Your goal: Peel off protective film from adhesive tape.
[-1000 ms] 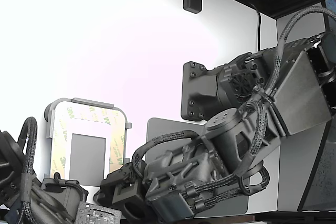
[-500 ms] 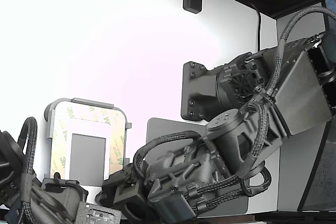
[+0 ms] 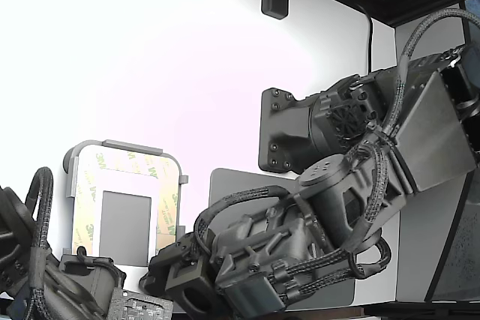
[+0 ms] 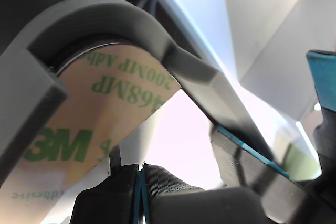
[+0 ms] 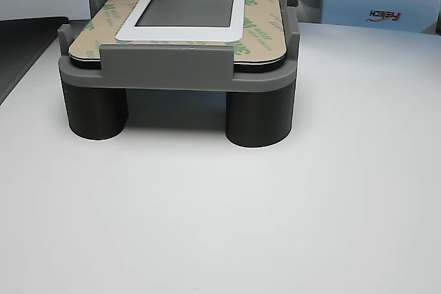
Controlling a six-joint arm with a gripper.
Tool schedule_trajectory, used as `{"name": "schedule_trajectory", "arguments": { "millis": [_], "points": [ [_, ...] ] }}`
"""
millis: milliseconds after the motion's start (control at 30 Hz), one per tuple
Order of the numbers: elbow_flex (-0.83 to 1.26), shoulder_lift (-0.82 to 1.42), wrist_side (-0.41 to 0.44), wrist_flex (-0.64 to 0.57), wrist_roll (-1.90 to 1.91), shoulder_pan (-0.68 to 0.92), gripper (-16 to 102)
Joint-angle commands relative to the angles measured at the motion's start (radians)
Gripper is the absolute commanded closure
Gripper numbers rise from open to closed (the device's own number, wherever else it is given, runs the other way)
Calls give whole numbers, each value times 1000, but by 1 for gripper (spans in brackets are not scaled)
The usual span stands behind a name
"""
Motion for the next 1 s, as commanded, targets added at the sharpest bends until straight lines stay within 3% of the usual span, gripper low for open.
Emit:
{"name": "schedule_trajectory", "arguments": {
  "millis": [0,700,967],
  "points": [
    [-14,35,2,-9,-3,-8,94],
    [-20,35,6,-25,-49,-6,94],
    [-14,17,-40,-74,-92,-26,96]
  ]
}}
